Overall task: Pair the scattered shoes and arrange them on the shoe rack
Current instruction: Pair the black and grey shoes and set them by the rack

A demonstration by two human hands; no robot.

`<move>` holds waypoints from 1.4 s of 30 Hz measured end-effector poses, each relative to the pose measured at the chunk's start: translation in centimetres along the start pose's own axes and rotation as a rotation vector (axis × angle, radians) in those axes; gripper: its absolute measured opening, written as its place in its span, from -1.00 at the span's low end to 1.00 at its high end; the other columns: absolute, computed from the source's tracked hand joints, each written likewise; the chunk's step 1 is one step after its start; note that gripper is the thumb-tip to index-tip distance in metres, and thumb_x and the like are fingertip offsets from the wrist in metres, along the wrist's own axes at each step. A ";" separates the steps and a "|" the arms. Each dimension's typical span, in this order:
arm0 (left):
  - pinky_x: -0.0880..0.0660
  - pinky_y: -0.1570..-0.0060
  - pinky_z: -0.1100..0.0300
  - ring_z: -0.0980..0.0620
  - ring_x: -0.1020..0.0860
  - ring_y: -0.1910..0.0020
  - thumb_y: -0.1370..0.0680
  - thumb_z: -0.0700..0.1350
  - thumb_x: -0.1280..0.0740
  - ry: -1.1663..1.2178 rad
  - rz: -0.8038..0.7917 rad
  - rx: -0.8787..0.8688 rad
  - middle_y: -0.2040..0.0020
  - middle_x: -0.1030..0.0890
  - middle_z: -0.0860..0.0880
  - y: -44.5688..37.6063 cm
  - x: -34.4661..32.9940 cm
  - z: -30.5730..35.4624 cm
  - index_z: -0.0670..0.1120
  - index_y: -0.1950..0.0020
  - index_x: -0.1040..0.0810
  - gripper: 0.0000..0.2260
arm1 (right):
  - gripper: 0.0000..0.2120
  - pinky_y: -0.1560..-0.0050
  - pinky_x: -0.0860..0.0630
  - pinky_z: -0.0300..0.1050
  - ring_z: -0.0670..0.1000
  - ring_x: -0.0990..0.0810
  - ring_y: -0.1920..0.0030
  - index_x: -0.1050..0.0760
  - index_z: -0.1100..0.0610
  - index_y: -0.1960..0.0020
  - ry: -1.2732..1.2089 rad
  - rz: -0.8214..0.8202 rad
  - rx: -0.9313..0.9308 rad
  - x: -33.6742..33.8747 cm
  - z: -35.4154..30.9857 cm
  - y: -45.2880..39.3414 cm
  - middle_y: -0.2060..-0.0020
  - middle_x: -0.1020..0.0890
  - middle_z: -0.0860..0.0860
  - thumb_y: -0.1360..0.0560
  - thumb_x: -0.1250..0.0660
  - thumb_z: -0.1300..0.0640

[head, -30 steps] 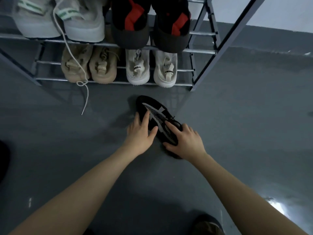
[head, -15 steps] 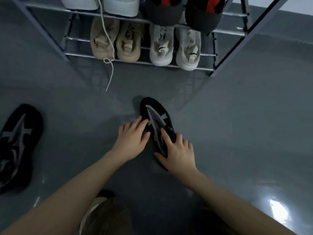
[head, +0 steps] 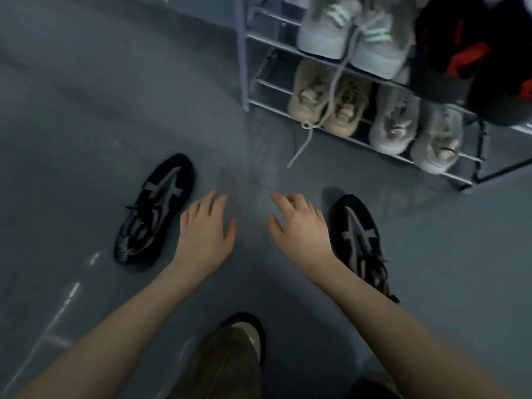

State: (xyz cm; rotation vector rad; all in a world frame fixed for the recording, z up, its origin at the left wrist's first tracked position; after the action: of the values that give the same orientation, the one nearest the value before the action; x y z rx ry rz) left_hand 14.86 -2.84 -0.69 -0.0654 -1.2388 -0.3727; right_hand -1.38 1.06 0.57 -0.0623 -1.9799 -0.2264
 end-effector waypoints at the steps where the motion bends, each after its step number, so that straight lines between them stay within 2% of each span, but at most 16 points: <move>1: -0.12 -0.36 -0.07 -0.18 -0.22 -0.42 -0.56 0.02 -0.21 -0.002 0.011 0.051 -0.47 -0.26 -0.15 0.1 0.3 -1.8 -0.11 -0.43 -0.26 -0.52 | -0.61 -0.09 -0.36 0.08 0.22 -0.50 -0.10 -0.36 0.04 -0.35 -0.006 -0.019 0.042 -0.8 -1.6 -1.0 -0.16 -0.50 0.13 -0.55 -0.18 -0.03; 6: -0.06 -0.38 -0.14 -0.21 -0.09 -0.47 -0.53 0.15 -0.21 -0.051 -0.007 0.236 -0.53 -0.07 -0.16 0.1 -0.1 -9.0 -0.02 -0.50 -0.11 -0.39 | -0.55 -0.23 -0.24 0.01 0.16 -0.40 -0.28 -0.23 -0.04 -0.45 0.026 -0.171 0.278 -5.9 -7.6 -4.6 -0.37 -0.37 0.10 -0.58 -0.14 -0.06; 10: -0.04 -0.38 -0.16 -0.30 -0.02 -0.47 -0.46 0.32 -0.18 -0.162 -0.072 0.330 -0.53 0.07 -0.24 -1.4 -1.0 -13.3 0.09 -0.52 0.09 -0.24 | -0.55 -0.27 -0.20 0.03 0.14 -0.37 -0.32 -0.20 -0.08 -0.46 0.030 -0.240 0.359 -8.6 -10.1 -6.1 -0.45 -0.29 0.06 -0.59 -0.12 -0.06; 12: -0.09 -0.38 -0.15 -0.32 -0.09 -0.45 -0.44 0.35 -0.17 -0.172 -0.114 0.371 -0.51 0.02 -0.30 -2.1 -1.4 -14.7 0.11 -0.51 0.15 -0.21 | -0.56 -0.28 -0.19 0.04 0.12 -0.36 -0.34 -0.22 -0.07 -0.46 0.014 -0.244 0.392 -9.5 -11.0 -6.4 -0.46 -0.29 0.04 -0.59 -0.13 -0.05; 14: -0.23 -0.30 -0.12 -0.32 -0.25 -0.36 -0.45 0.31 -0.20 -0.145 -0.136 0.381 -0.45 -0.16 -0.33 -2.6 -1.6 -15.3 0.09 -0.52 0.13 -0.21 | -0.56 -0.29 -0.20 0.06 0.09 -0.34 -0.37 -0.22 -0.07 -0.46 0.018 -0.251 0.418 -10.1 -11.6 -6.7 -0.47 -0.27 0.03 -0.59 -0.12 -0.05; 16: -0.35 -0.18 -0.09 -0.27 -0.37 -0.23 -0.45 0.21 -0.29 -0.069 -0.089 0.356 -0.30 -0.35 -0.28 -2.8 -1.2 -15.3 0.06 -0.53 0.05 -0.22 | -0.56 -0.29 -0.20 0.08 0.08 -0.30 -0.40 -0.20 -0.07 -0.46 0.034 -0.251 0.436 -10.7 -11.9 -7.5 -0.49 -0.24 0.03 -0.60 -0.11 -0.04; 21: -0.39 -0.10 -0.03 -0.17 -0.43 -0.17 -0.39 0.16 -0.37 0.052 0.028 0.248 -0.23 -0.45 -0.16 -1.4 -0.9 -11.7 0.04 -0.52 0.00 -0.18 | -0.57 -0.31 -0.15 0.06 0.10 -0.28 -0.41 -0.27 -0.05 -0.44 0.088 -0.205 0.410 -10.3 -10.1 -8.2 -0.46 -0.29 0.02 -0.59 -0.11 -0.08; 24: -0.38 -0.11 0.00 -0.13 -0.44 -0.17 -0.37 0.16 -0.39 0.161 0.099 0.256 -0.22 -0.48 -0.11 -0.9 -0.8 -9.0 -0.02 -0.49 -0.12 -0.21 | -0.61 -0.32 -0.22 0.06 0.15 -0.36 -0.37 -0.40 0.02 -0.37 0.074 -0.116 0.396 -8.4 -7.9 -7.0 -0.39 -0.41 0.07 -0.58 -0.17 -0.05; 28: -0.40 -0.10 0.02 -0.14 -0.42 -0.15 -0.35 0.16 -0.40 0.177 0.141 0.177 -0.20 -0.50 -0.10 -0.9 -1.2 -4.5 -0.04 -0.44 -0.24 -0.27 | -0.64 -0.27 -0.30 0.06 0.14 -0.46 -0.30 -0.50 0.05 -0.28 0.075 0.004 0.308 -5.4 -4.4 -5.1 -0.31 -0.50 0.09 -0.55 -0.18 -0.04; 32: -0.42 -0.05 0.03 -0.11 -0.42 -0.10 -0.36 0.19 -0.39 0.192 0.088 0.093 -0.15 -0.51 -0.11 -1.1 -2.7 0.5 -0.02 -0.41 -0.31 -0.32 | -0.67 -0.28 -0.26 0.17 0.13 -0.44 -0.33 -0.51 0.05 -0.27 0.094 0.028 0.195 -3.4 0.5 -3.0 -0.33 -0.48 0.09 -0.53 -0.28 0.01; 38: -0.42 0.01 -0.02 -0.15 -0.43 -0.08 -0.38 0.18 -0.38 0.198 0.031 0.010 -0.12 -0.49 -0.13 -0.7 -6.4 8.2 0.02 -0.40 -0.31 -0.35 | -0.66 -0.33 -0.14 0.19 0.10 -0.36 -0.40 -0.48 0.05 -0.30 0.086 0.042 0.039 -0.6 8.1 0.3 -0.37 -0.43 0.08 -0.55 -0.26 0.02; 42: -0.33 -0.13 0.02 -0.14 -0.36 -0.20 -0.42 0.18 -0.32 0.116 -0.078 -0.072 -0.27 -0.40 -0.11 -1.0 -9.3 11.5 0.00 -0.45 -0.19 -0.33 | -0.64 -0.36 -0.08 0.08 0.09 -0.29 -0.43 -0.43 -0.02 -0.35 0.085 0.003 -0.072 0.3 12.1 2.5 -0.42 -0.36 0.05 -0.57 -0.22 0.00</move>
State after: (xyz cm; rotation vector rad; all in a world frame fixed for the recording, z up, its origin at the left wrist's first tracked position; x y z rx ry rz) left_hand 1.57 1.37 -5.67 -0.0564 -1.1158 -0.4827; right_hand -12.05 5.76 -3.61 -0.1007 -1.8869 -0.2942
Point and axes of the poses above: each hand's wrist, its own y-axis away from the middle knuckle, its own x-axis out of the back of the hand, z = x × y, the point moved 5 cm from there along -y, towards the middle knuckle
